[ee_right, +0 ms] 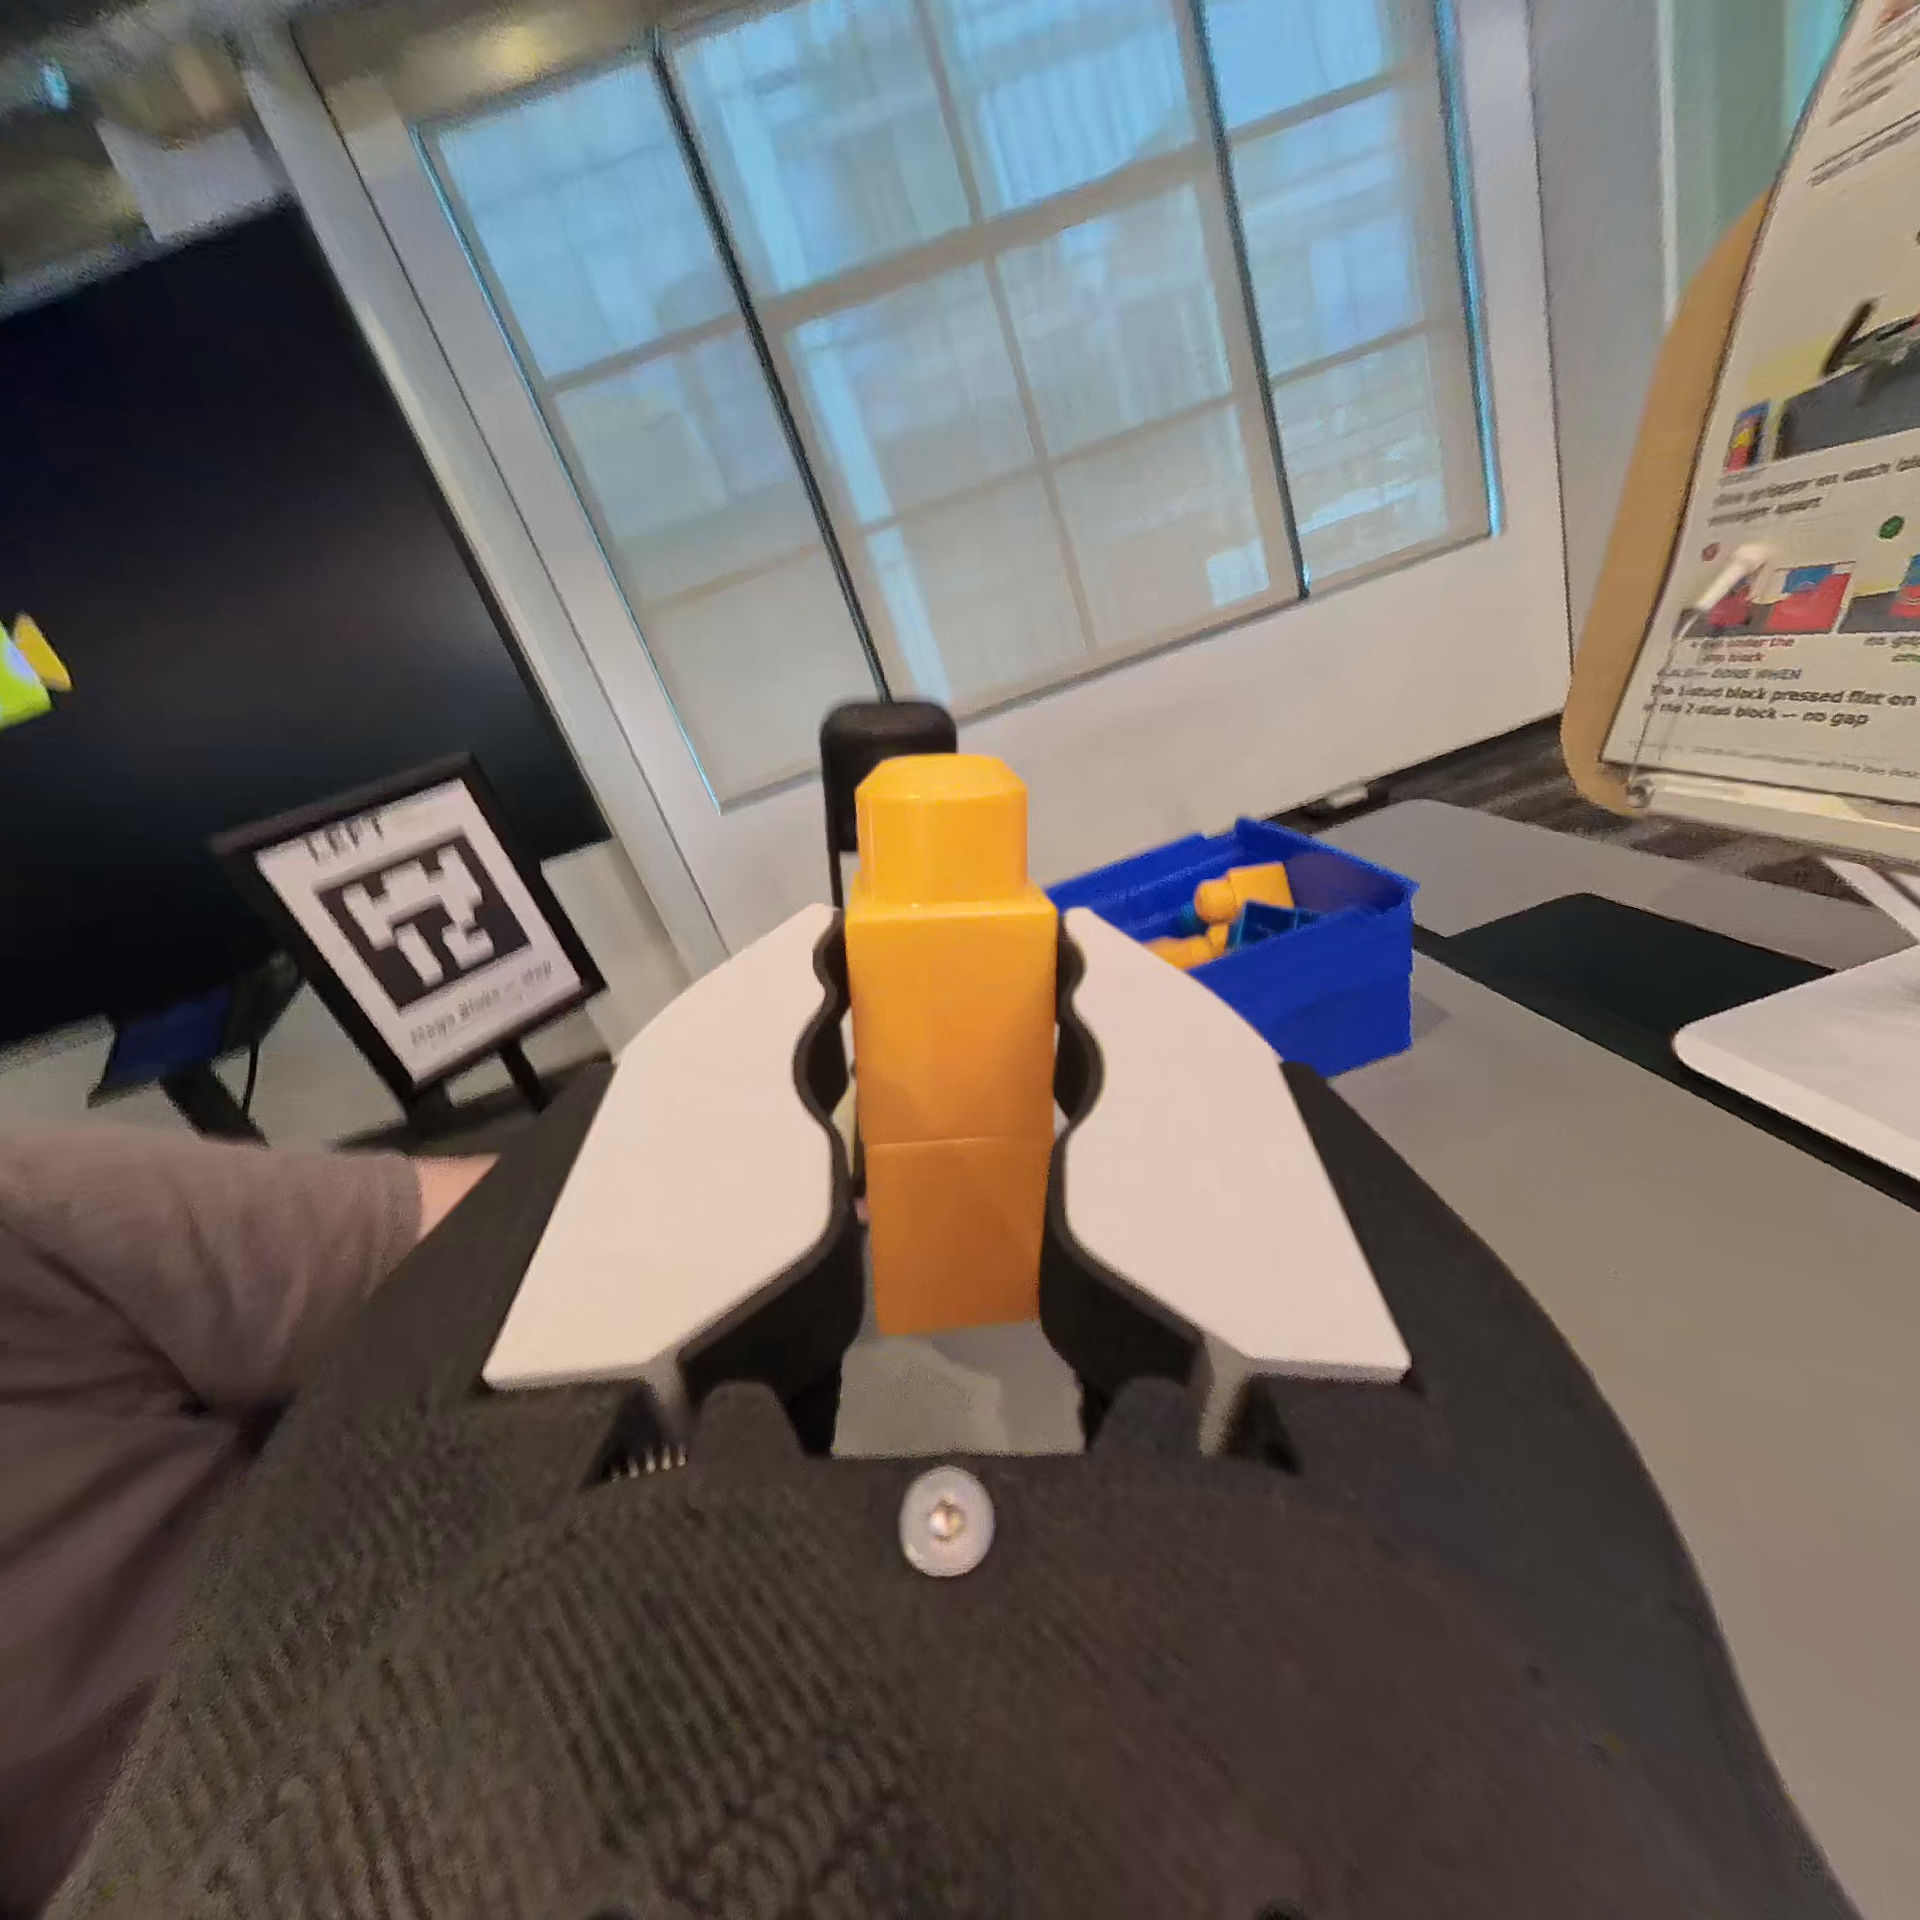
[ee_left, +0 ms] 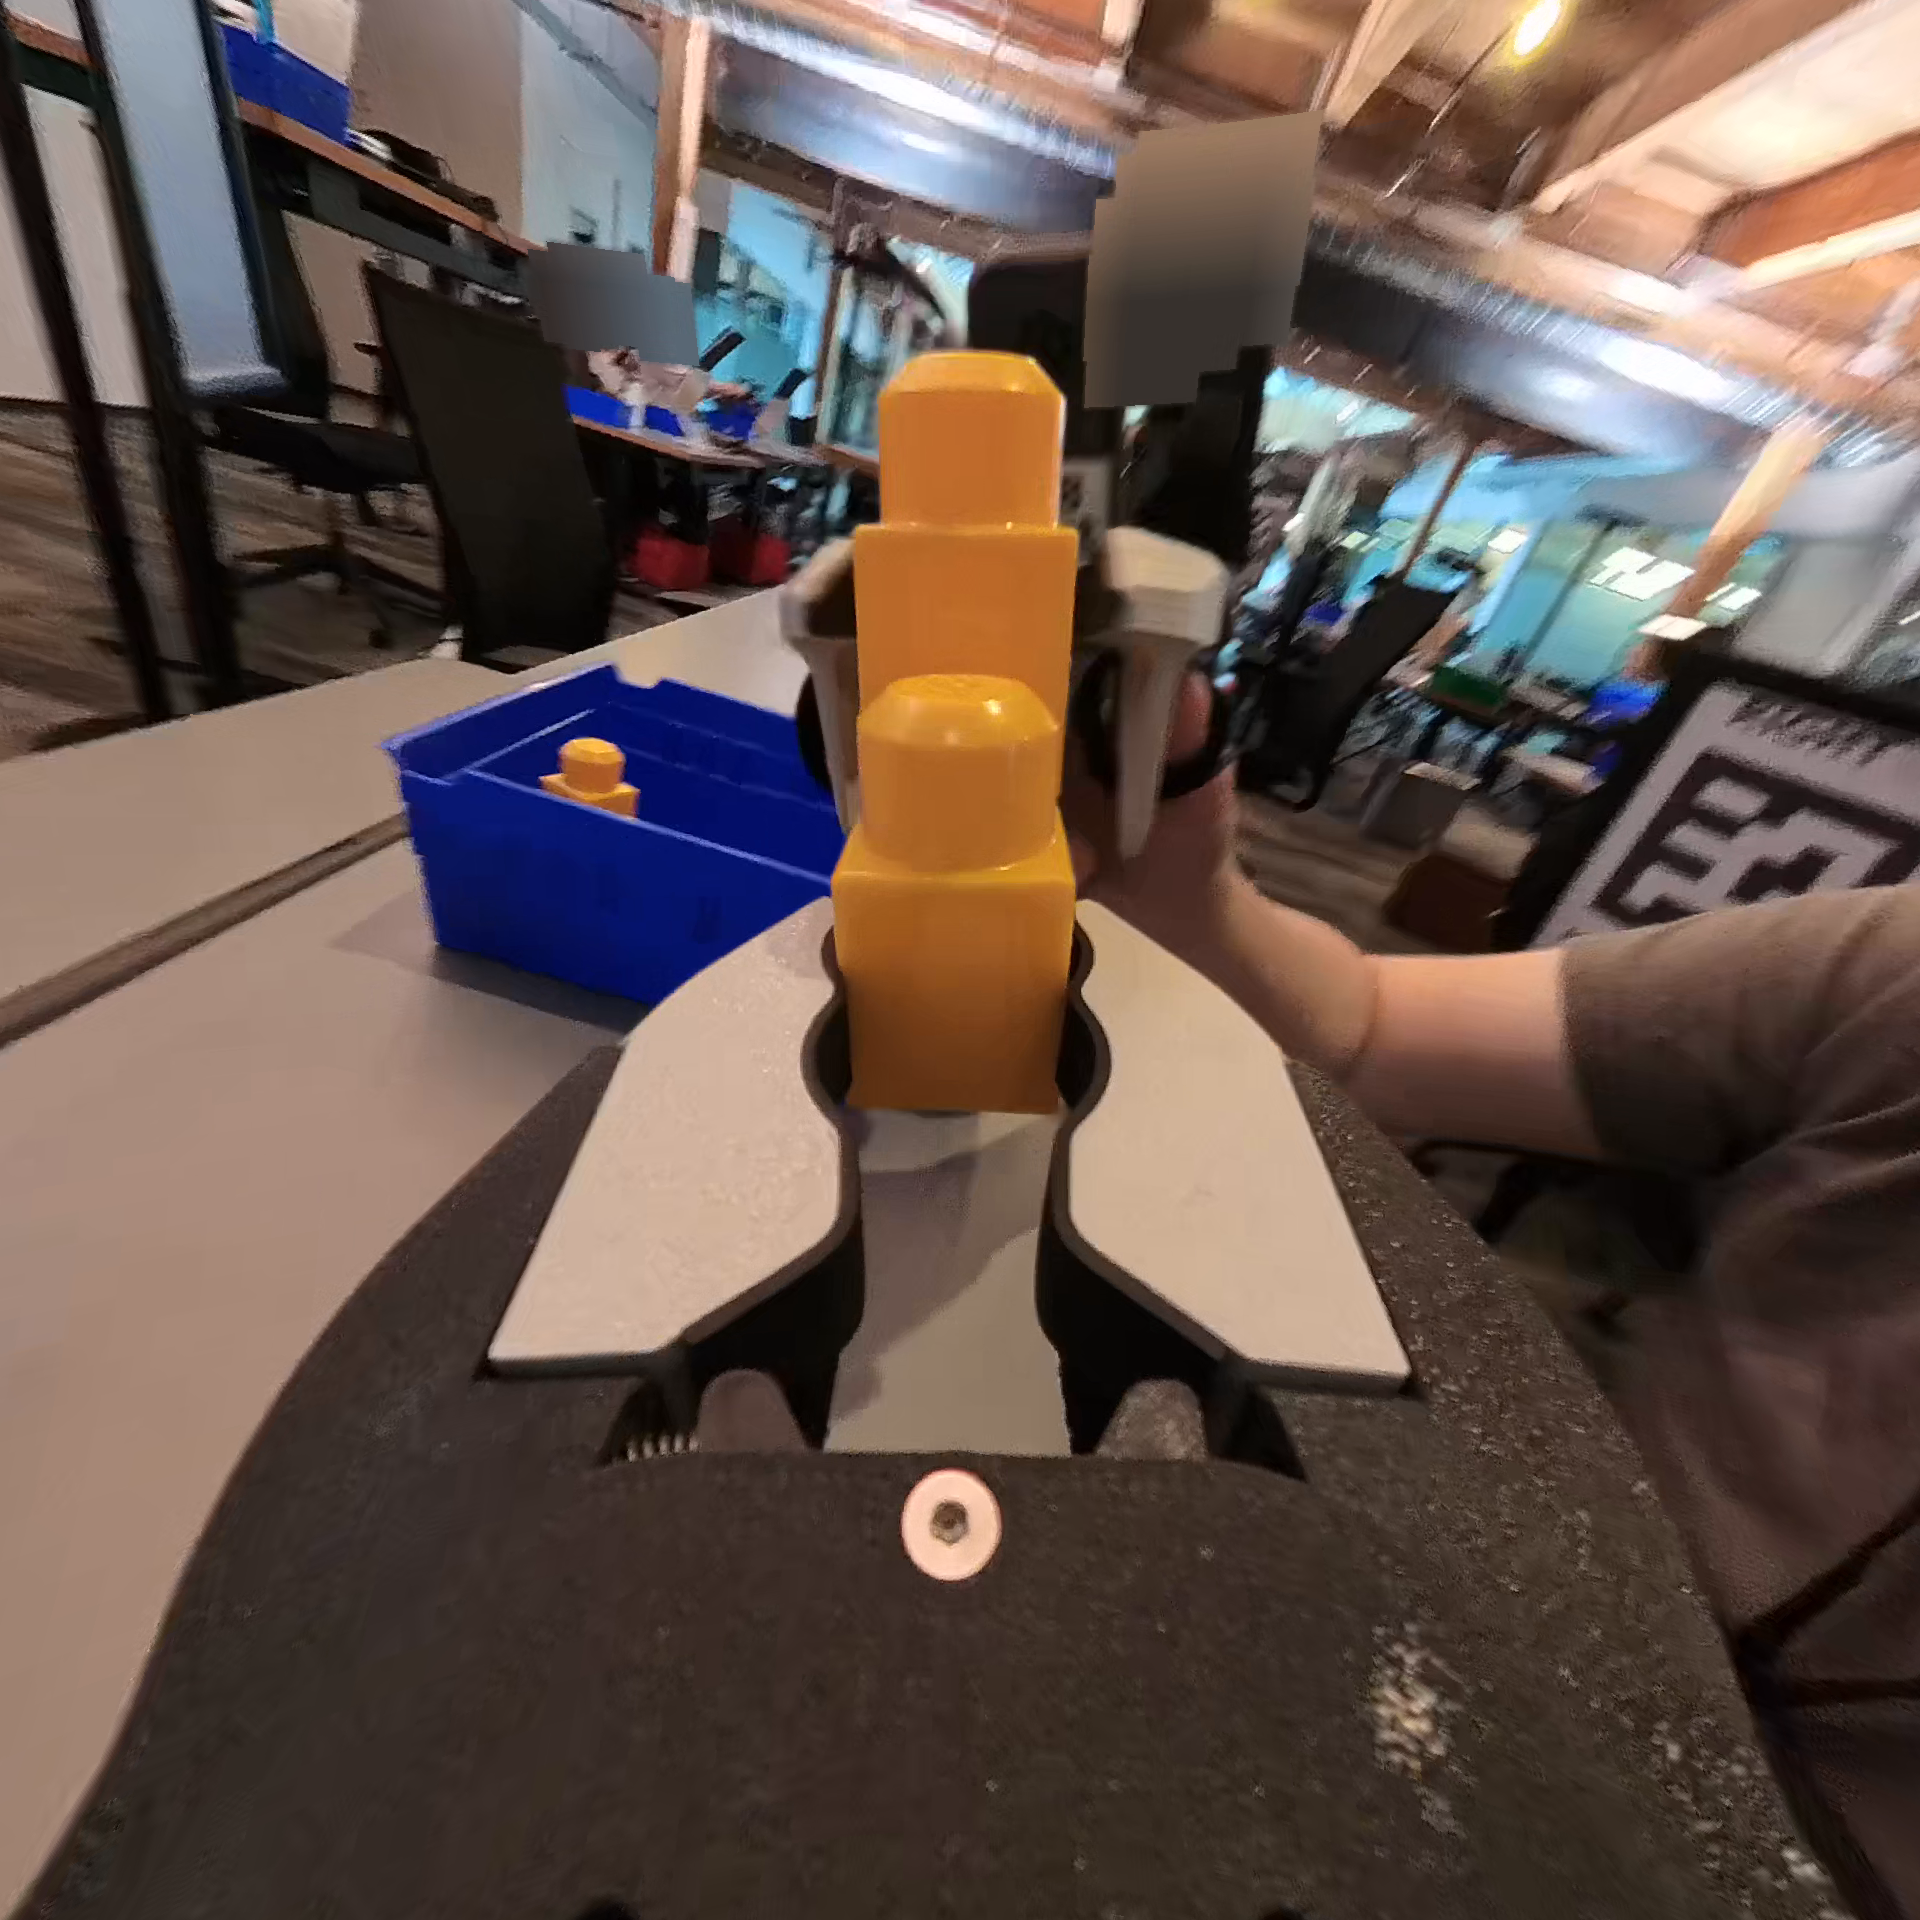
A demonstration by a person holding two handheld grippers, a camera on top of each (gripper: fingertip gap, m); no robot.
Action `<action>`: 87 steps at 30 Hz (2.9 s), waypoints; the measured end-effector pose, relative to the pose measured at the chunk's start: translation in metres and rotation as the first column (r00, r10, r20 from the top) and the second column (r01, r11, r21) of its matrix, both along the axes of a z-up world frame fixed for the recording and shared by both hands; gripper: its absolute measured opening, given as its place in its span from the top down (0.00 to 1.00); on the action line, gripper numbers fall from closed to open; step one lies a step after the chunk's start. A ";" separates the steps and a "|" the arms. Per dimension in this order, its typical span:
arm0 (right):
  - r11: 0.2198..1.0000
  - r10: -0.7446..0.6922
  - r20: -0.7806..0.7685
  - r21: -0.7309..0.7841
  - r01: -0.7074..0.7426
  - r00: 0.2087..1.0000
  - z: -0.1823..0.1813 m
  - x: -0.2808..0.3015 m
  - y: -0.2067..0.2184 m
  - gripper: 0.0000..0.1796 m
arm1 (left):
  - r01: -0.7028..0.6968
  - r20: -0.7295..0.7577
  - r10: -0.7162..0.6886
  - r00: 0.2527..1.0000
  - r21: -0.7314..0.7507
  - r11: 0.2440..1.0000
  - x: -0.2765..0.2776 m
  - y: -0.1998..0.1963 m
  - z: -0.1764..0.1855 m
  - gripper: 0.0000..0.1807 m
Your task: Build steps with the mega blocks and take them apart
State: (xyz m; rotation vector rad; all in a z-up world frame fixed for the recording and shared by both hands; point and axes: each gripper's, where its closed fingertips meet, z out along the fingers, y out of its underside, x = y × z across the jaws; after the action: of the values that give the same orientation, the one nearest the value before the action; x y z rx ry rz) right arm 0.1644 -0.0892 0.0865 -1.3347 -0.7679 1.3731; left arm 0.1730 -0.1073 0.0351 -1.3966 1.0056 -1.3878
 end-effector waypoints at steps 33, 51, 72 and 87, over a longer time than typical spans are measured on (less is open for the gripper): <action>0.938 -0.339 0.511 0.246 0.243 0.790 -0.002 0.137 0.035 0.79 | -0.725 -0.176 0.879 0.443 0.506 0.467 -0.108 0.106 0.008 0.52; 0.767 -0.589 0.621 0.229 0.600 0.517 -0.031 0.277 0.073 0.79 | -0.842 -0.134 0.967 0.219 0.474 0.256 -0.166 0.127 0.018 0.52; 0.731 -0.348 0.931 0.194 0.654 0.112 -0.192 0.324 0.134 0.79 | -0.783 -0.192 0.921 0.338 0.486 0.389 -0.128 0.118 0.003 0.53; 0.588 -0.511 0.860 0.356 0.726 -0.008 -0.157 0.347 0.145 0.68 | -0.761 -0.197 0.921 0.336 0.520 0.389 -0.148 0.114 0.028 0.55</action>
State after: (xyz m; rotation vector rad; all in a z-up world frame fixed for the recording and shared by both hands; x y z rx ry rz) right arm 0.5112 0.0556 -0.0701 -2.2859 -0.5258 -0.2709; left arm 0.0252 0.0062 0.0634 -1.6344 0.5195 -0.0234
